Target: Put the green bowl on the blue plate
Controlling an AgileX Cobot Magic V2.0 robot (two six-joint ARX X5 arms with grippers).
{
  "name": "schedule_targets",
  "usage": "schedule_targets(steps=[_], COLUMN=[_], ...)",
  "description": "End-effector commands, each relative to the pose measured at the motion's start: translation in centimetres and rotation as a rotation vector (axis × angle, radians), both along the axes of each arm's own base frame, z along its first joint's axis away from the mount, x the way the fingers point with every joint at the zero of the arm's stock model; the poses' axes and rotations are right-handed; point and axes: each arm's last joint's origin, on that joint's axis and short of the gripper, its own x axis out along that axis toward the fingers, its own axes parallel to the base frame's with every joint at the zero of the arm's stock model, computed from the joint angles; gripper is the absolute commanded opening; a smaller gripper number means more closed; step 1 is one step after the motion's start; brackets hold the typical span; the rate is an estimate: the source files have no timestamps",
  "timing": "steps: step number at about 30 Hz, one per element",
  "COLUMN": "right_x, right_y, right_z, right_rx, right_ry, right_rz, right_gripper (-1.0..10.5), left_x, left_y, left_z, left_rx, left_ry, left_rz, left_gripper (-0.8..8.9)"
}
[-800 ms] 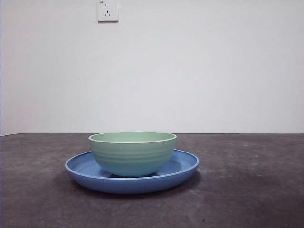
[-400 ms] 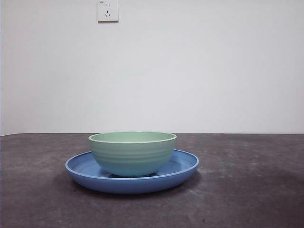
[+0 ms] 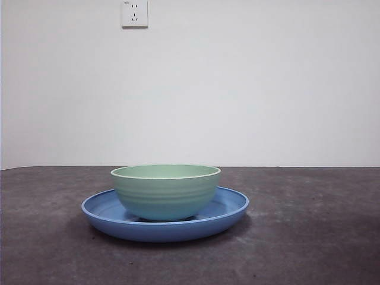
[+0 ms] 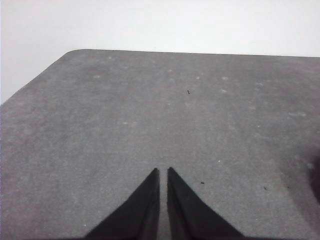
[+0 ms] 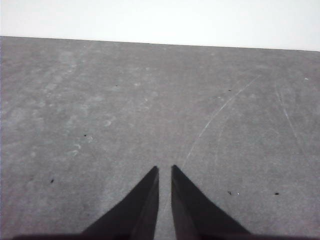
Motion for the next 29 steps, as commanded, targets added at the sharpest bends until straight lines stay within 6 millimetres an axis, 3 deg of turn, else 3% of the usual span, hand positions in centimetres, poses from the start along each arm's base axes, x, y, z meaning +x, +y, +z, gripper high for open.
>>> schedule_targets(steps=[1, 29], right_x=[-0.07, -0.03], right_y=[-0.03, -0.03], right_z=[-0.15, 0.1], right_rx=[-0.012, -0.012], right_ry=[-0.002, -0.026], right_rz=[-0.004, -0.004], right_gripper=[0.4, 0.4], left_x=[0.08, 0.08], left_y=[0.04, 0.04], left_z=[-0.72, -0.72], left_rx=[-0.005, -0.005], left_ry=[0.023, 0.023], left_rz=[0.009, 0.009], left_gripper=[0.24, 0.24])
